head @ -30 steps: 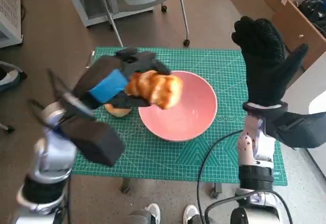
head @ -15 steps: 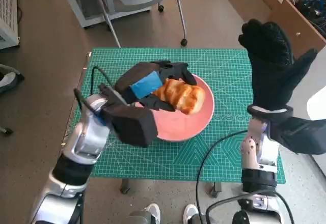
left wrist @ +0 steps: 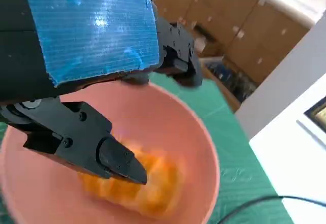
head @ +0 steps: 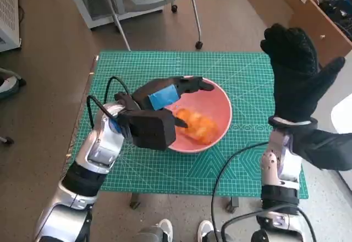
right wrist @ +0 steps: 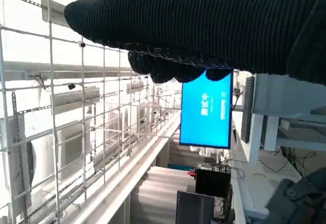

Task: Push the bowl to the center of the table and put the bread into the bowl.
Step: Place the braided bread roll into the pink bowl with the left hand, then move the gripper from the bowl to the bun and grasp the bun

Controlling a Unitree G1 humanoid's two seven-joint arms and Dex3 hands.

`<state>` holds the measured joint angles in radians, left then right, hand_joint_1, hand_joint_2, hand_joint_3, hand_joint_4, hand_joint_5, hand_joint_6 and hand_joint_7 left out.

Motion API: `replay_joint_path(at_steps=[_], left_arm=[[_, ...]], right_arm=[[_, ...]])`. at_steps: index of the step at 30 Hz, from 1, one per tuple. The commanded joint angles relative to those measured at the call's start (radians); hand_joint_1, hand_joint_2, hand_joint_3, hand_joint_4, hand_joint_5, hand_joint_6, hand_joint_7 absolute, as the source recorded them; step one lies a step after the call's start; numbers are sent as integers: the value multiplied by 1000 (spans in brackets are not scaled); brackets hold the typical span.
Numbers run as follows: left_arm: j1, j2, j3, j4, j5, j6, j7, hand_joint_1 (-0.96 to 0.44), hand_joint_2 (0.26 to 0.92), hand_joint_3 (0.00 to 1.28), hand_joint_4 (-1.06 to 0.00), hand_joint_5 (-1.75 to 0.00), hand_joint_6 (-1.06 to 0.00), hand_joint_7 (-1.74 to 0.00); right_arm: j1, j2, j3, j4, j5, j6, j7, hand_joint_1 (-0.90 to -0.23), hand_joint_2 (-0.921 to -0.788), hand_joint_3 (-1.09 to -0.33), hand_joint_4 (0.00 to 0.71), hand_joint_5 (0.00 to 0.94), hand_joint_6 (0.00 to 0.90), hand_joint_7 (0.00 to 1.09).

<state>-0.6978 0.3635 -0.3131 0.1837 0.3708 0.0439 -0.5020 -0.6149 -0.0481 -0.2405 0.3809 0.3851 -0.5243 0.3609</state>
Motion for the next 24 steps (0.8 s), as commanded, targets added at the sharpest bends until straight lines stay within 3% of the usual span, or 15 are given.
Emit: replay_joint_path(at_steps=[1,13,24], left_arm=[[-5,15,-7,-2,18,-32,6,-429,831,12,-4,-1,-103,-201],[26,53,49,-75,-4,-23,-6,-475,832,7,1,1,-102,-186],[71,213,221,-155,-63,-50,-22,-487,827,3,1,1,-121,-173]], right_arm=[[12,-1,-3,18,-8,-3,-13,-500,-921,-565,382,2,191,511],[14,1,9,21,-5,5,-6,-504,-921,-570,384,3,191,525],[22,-8,7,10,4,13,1,-492,-921,-582,379,0,185,532]])
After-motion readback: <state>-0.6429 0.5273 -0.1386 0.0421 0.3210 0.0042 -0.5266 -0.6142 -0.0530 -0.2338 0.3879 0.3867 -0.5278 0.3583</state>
